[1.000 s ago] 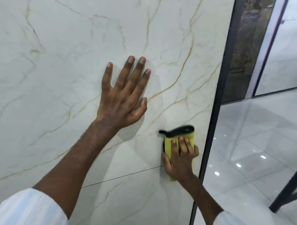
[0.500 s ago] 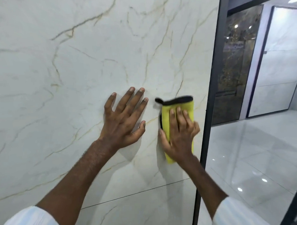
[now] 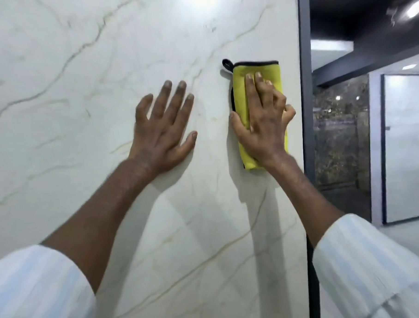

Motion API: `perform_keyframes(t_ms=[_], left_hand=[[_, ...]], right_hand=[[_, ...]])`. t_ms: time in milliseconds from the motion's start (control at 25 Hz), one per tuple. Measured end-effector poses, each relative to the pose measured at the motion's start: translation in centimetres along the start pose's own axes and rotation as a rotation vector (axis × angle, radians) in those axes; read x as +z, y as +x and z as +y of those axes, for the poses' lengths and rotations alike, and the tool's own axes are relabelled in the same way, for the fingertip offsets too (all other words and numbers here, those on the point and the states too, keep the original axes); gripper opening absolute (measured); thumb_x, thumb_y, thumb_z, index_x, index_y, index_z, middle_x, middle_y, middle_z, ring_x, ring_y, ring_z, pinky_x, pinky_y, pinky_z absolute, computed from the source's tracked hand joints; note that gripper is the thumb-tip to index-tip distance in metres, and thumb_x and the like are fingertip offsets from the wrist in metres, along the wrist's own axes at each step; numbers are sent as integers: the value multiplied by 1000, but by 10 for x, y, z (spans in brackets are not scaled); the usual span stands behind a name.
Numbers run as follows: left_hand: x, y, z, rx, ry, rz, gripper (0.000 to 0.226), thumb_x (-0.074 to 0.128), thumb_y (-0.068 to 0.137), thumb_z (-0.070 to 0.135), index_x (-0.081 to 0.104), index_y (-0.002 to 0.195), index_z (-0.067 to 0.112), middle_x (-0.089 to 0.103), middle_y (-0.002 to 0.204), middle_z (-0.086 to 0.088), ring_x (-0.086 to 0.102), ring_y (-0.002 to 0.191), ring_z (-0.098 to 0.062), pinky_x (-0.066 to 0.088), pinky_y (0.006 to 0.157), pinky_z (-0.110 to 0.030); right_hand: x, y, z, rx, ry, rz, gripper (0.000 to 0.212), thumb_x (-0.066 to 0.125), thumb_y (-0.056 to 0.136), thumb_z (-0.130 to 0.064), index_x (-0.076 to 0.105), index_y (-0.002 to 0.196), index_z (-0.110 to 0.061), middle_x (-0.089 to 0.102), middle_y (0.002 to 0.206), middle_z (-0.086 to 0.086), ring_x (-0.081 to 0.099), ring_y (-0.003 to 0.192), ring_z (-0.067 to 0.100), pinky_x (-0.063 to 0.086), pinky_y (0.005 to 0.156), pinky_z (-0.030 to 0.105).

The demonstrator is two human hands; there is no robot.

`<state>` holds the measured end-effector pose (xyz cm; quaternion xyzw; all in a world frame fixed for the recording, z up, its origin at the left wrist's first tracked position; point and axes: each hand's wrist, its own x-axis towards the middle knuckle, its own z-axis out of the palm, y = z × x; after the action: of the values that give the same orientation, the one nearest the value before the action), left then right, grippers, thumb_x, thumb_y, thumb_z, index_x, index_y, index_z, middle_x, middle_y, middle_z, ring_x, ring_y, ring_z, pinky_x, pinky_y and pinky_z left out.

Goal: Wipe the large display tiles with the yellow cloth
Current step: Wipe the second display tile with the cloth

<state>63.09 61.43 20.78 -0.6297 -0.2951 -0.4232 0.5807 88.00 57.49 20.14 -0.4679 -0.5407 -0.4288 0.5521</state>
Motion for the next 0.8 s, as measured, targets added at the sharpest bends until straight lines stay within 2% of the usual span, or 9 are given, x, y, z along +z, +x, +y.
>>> perform_keyframes(t_ms=[240,320,480,600,680,800], left_hand=[[3,-3,4,-34,21,7,70,34,106,47,28,165,10,18,174,-12,16,162,-34,22,123,-56],[3,-3,7,-37,22,3,70,34,106,48,27,165,11,17,175,-12,15,162,-33,22,124,-56],[3,-4,4,-36,19,14,68,34,107,46,31,164,9,19,174,-12,16,162,-33,25,124,-56],[3,-6,5,-37,13,28,67,35,106,46,34,163,9,20,174,-11,17,162,-32,26,123,-56],[3,-6,6,-33,14,31,67,36,106,46,35,163,10,20,174,-10,17,162,-31,26,123,-55],[2,-6,6,-38,15,25,67,36,106,46,36,162,10,21,174,-10,18,162,-31,26,124,-55]], right_hand=[[2,-99,5,-98,-61,-2,73,54,93,-49,41,159,-19,35,166,3,31,148,26,32,101,59],[1,-62,5,-114,-45,1,74,54,93,-50,41,159,-21,35,166,2,31,146,25,32,100,58],[0,86,-4,-88,-33,3,75,48,93,-53,34,161,-26,32,166,1,31,141,27,31,101,58],[-3,174,-12,-60,-29,-22,78,42,93,-55,27,164,-26,28,168,2,30,144,29,30,104,57],[-1,191,-17,-37,-47,-34,78,38,94,-55,23,165,-24,24,169,2,27,146,30,28,106,59],[5,144,-23,-80,-52,14,73,42,98,-52,28,163,-22,26,169,4,29,145,30,31,103,60]])
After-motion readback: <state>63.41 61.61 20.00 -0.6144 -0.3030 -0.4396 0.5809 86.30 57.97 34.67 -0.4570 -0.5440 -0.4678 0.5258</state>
